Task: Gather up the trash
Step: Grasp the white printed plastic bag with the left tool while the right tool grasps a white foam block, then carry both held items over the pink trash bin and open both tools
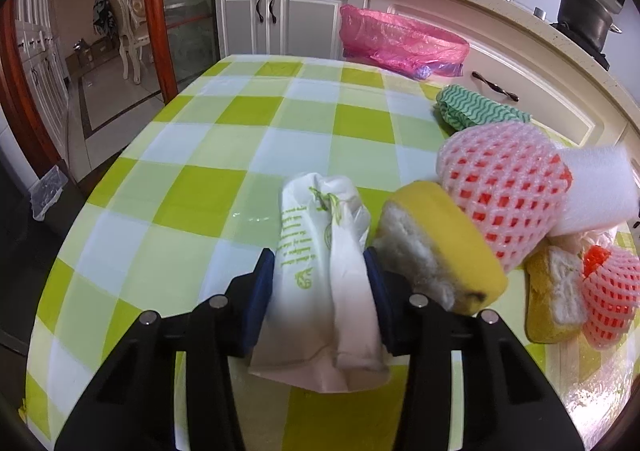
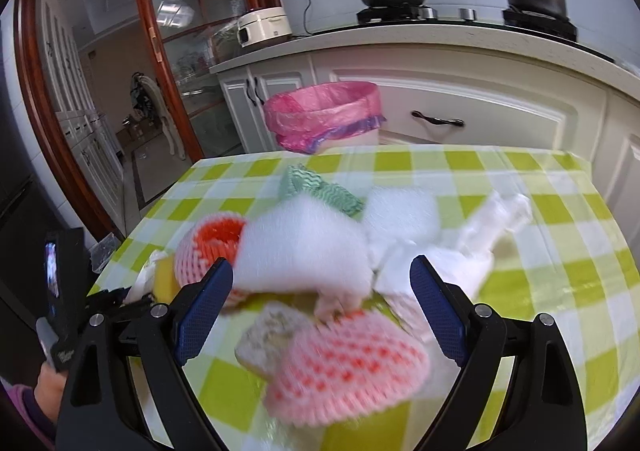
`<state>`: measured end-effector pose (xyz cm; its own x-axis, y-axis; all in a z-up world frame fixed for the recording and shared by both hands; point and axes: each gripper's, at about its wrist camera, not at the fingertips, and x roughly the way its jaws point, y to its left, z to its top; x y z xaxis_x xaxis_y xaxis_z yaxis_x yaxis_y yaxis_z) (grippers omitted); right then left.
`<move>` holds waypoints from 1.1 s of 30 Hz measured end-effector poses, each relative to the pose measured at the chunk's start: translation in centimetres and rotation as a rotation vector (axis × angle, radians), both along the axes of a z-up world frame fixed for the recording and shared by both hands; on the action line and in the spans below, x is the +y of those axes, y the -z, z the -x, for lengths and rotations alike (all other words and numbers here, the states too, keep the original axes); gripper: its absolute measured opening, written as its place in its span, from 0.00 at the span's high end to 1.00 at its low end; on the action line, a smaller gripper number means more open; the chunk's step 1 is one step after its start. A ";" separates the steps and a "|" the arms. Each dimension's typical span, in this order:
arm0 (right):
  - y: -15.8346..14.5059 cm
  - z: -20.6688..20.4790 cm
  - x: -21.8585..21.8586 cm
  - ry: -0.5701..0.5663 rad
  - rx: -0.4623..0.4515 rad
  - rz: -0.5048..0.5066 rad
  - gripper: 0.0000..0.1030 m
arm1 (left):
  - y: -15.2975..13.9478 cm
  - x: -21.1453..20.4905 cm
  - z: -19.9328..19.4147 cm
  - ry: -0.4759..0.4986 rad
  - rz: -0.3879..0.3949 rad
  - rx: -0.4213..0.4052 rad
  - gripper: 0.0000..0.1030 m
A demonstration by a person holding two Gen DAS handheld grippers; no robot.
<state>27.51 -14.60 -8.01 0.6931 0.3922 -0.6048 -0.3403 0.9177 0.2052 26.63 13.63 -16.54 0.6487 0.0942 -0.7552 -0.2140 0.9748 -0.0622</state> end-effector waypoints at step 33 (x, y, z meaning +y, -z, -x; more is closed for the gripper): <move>-3.7 -1.1 -1.3 -0.039 -0.083 -0.054 0.29 | -11.5 -4.5 4.4 0.093 -0.047 -0.300 0.58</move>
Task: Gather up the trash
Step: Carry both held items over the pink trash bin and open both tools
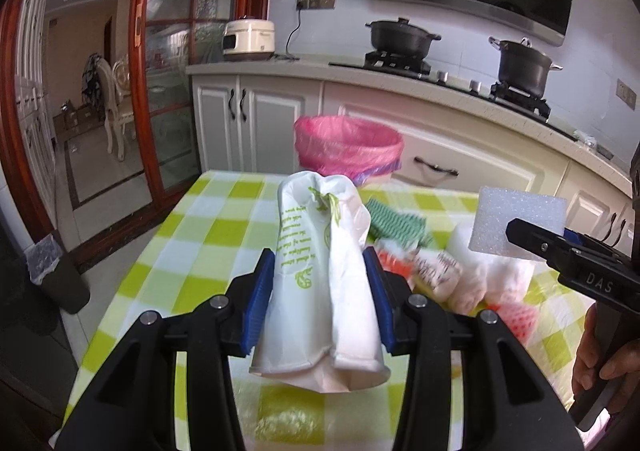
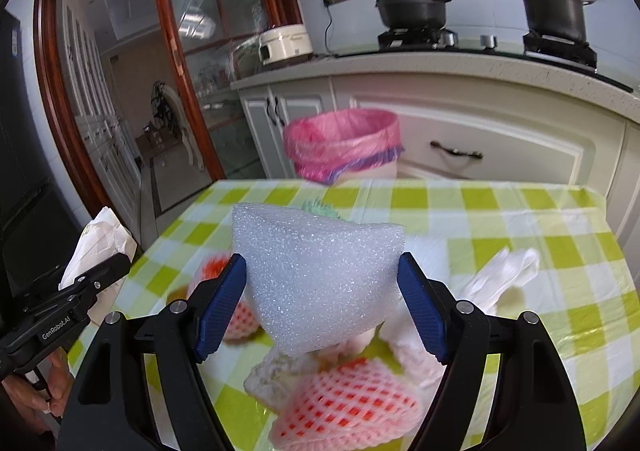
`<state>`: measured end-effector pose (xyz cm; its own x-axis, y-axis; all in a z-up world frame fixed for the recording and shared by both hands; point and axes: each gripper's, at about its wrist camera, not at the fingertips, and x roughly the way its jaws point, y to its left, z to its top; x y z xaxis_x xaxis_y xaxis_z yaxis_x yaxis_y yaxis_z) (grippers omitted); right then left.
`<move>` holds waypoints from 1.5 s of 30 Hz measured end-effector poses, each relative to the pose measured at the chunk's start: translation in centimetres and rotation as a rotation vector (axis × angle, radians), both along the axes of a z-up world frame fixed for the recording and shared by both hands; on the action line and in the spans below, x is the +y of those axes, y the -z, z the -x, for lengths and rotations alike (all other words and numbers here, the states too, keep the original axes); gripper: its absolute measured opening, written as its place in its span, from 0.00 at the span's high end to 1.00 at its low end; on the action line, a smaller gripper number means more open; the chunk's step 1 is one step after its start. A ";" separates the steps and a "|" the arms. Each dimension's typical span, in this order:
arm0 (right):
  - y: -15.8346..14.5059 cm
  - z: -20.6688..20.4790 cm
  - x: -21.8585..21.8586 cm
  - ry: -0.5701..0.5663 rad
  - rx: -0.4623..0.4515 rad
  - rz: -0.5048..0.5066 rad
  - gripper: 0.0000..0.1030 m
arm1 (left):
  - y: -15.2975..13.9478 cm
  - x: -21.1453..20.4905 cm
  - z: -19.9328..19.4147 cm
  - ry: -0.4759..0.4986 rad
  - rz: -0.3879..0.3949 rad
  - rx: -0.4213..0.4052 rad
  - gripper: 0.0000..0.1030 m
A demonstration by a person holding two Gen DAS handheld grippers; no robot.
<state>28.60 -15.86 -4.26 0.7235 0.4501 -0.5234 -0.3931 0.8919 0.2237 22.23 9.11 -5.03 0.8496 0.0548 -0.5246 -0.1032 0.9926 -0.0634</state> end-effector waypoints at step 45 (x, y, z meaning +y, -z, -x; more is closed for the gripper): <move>-0.5 -36.8 7.5 -0.013 -0.018 0.011 0.25 | -5.0 5.2 -42.1 0.133 0.142 -0.026 0.56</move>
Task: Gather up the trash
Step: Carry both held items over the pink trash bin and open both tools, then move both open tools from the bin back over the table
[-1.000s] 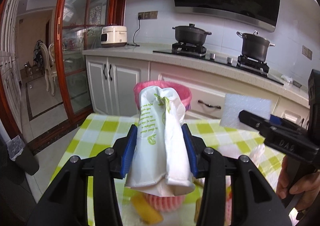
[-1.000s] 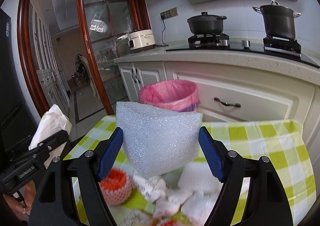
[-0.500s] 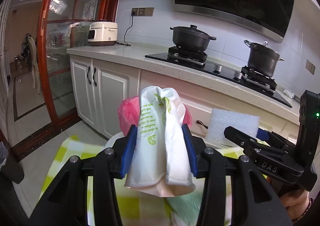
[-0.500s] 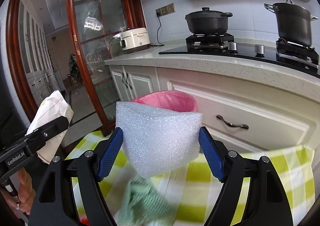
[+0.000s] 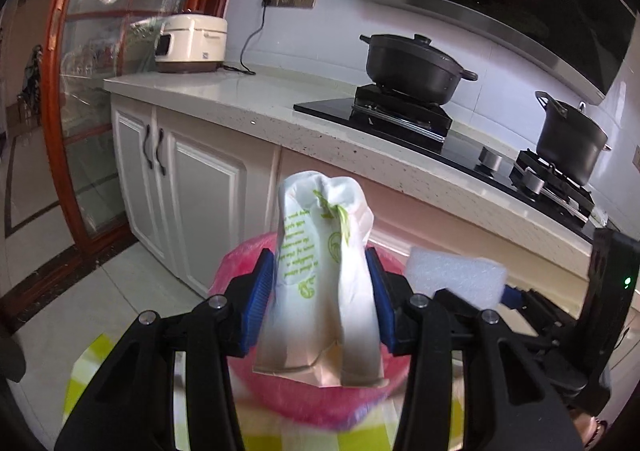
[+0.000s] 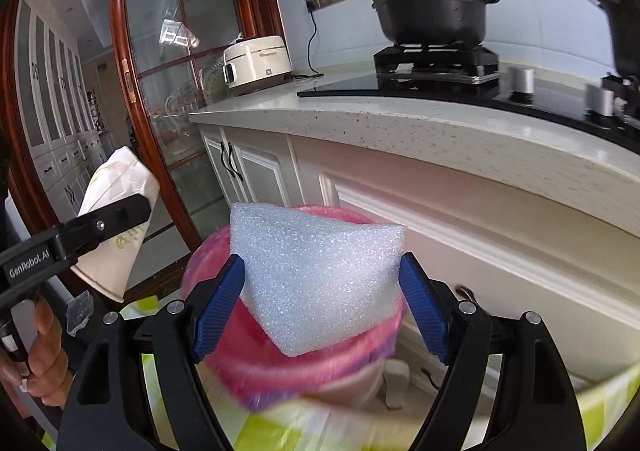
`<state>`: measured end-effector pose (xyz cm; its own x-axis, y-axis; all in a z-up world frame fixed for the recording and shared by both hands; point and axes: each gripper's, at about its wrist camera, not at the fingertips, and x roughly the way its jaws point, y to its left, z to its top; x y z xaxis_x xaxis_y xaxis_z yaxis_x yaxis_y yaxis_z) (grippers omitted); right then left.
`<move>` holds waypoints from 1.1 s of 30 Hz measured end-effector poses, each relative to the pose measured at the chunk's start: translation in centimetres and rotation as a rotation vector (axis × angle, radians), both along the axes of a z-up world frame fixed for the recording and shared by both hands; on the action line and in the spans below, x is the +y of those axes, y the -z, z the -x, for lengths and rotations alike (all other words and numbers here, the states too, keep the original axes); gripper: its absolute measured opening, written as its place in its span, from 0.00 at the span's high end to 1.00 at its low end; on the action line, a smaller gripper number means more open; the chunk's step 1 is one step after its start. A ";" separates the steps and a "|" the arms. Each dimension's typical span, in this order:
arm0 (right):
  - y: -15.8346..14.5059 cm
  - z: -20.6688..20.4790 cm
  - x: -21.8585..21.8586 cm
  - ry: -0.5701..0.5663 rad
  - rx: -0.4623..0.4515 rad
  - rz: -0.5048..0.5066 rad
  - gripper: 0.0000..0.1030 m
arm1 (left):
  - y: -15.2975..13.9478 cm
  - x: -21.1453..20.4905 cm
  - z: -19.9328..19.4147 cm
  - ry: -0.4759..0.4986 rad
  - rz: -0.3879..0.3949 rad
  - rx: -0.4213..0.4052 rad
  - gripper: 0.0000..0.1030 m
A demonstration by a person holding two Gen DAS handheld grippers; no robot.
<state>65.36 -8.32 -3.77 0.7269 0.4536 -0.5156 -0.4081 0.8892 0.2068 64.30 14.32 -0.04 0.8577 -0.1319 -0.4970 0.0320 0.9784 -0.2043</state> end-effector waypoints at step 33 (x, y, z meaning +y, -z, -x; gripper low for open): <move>-6.4 36.4 -13.9 0.036 -0.150 -0.048 0.20 | -3.2 -2.6 37.8 -0.163 -0.095 -0.145 0.08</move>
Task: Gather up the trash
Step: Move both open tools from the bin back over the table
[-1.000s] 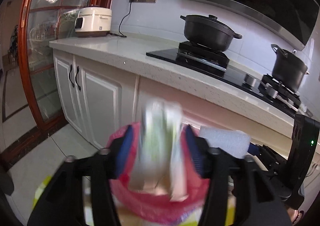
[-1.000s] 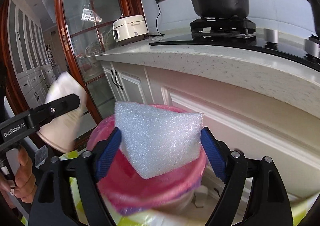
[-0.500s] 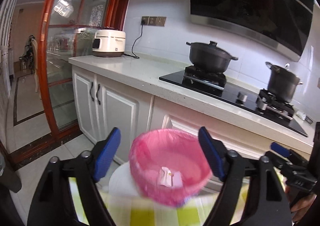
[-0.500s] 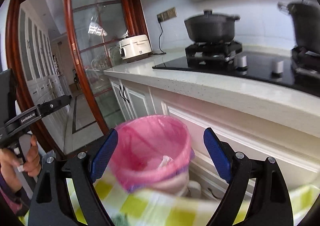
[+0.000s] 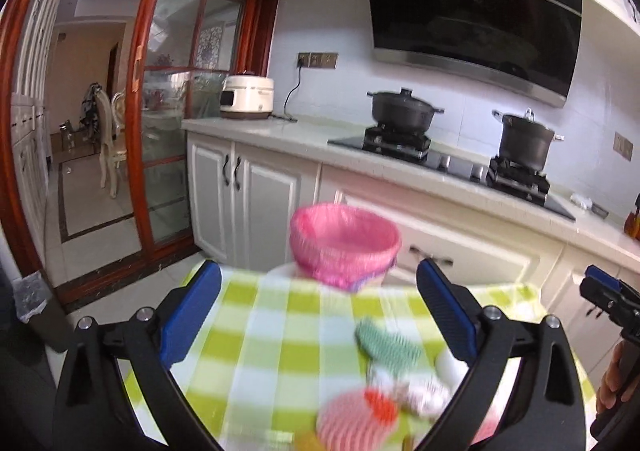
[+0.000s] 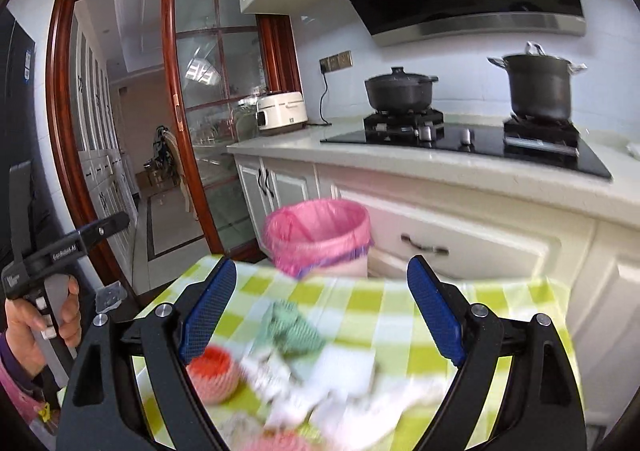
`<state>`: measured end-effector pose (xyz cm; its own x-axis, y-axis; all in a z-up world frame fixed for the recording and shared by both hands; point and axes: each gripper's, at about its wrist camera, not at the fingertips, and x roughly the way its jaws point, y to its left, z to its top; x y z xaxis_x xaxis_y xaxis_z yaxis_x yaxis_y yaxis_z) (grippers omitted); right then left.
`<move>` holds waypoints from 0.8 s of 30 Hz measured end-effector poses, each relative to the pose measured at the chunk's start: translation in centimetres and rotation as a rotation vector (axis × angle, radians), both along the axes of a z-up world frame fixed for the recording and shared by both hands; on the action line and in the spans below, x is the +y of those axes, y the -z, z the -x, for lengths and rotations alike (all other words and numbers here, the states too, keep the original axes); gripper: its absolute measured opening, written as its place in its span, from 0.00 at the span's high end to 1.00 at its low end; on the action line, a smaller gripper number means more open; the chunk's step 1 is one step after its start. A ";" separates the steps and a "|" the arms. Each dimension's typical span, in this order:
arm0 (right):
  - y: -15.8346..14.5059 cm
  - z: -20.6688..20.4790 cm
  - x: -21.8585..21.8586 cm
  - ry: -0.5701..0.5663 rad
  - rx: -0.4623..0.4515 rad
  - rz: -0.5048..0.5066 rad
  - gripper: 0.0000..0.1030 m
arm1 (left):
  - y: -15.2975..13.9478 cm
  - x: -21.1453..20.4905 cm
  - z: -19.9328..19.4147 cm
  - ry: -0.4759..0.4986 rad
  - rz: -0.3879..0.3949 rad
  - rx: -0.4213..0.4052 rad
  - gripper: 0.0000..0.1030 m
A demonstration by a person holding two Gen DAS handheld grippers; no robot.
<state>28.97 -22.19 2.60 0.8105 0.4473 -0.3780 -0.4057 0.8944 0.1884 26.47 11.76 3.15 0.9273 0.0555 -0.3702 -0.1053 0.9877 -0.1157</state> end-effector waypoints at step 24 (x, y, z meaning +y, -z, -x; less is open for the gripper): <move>10.9 7.5 5.6 -0.068 0.172 0.054 0.30 | 13.9 -2.3 4.0 -0.044 -0.025 0.259 0.13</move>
